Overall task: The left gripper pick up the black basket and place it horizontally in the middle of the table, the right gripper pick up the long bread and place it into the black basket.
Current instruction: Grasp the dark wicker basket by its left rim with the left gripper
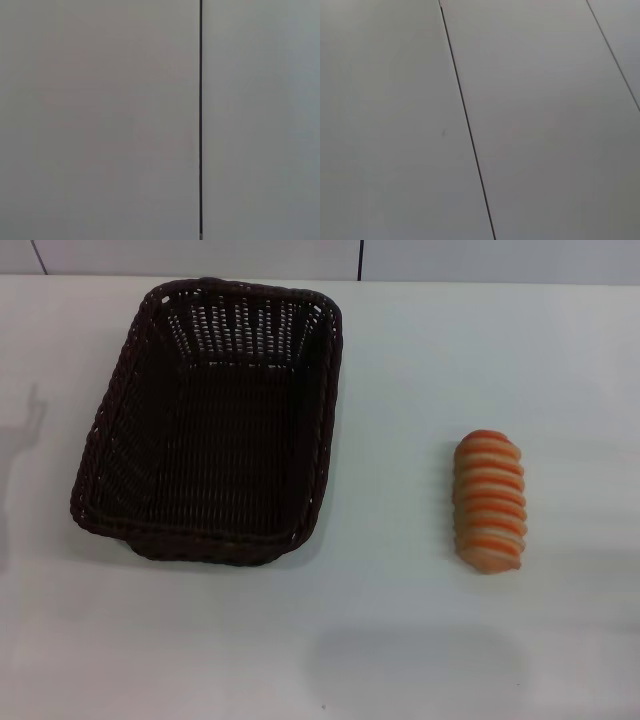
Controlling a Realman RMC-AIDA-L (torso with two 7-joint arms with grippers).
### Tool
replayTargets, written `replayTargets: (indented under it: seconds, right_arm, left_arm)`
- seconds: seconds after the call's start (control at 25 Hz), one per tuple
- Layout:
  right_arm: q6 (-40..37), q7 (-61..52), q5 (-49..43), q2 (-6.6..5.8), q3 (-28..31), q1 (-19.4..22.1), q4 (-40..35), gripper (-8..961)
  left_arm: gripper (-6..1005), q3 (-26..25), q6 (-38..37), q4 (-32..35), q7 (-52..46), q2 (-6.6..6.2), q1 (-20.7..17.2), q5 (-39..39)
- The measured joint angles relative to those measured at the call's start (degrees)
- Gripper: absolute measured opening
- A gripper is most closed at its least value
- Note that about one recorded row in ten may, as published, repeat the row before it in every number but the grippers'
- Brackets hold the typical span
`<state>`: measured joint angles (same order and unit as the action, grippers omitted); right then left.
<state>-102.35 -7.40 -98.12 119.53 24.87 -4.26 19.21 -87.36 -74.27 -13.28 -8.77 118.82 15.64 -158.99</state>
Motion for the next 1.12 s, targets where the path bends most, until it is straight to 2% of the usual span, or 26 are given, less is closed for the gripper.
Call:
replayTargets:
  seconds: [0.4,0.64,0.76,0.92,0.96,1.0,1.04,1.12]
  right_arm:
    - [0.0,-0.3,0.0,0.00,0.0,0.2,-0.1,840]
    - [0.2,-0.3,-0.1,0.00,0.0,-0.2,0.1,840]
    - [0.4,-0.3,-0.3,0.00,0.0,-0.2,0.1,840]
    - [0.4,-0.3,-0.4,0.00,0.0,0.0,0.2,840]
    - [0.4,-0.4,-0.4,0.00,0.0,0.1,0.2,840]
    - [0.4,-0.4,-0.4,0.00,0.0,0.1,0.2,840]
    - [0.4,-0.4,-0.4,0.00,0.0,0.1,0.2,840]
    - [0.4,-0.4,-0.4,0.00,0.0,0.2,0.2,840]
  left_arm:
    - [778,0.7,-0.4,-0.5,-0.7,-0.09,0.1,0.0]
    - [779,3.2,1.1,-6.7,-1.2,-0.87,-0.7,-0.8]
    - [780,3.2,8.9,-15.0,-1.5,-2.04,-2.4,-4.1]
    - [780,4.4,26.6,-31.0,0.1,-3.84,-5.4,-6.4]
    - [779,5.3,32.3,-35.8,0.8,-4.72,-6.1,-6.5]
    - [778,6.4,40.4,-41.7,1.6,-6.11,-6.9,-6.5]
    - [778,6.7,43.4,-43.7,1.7,-6.62,-7.1,-6.5]
    - [777,7.8,54.0,-50.8,2.2,-8.54,-7.5,-6.5]
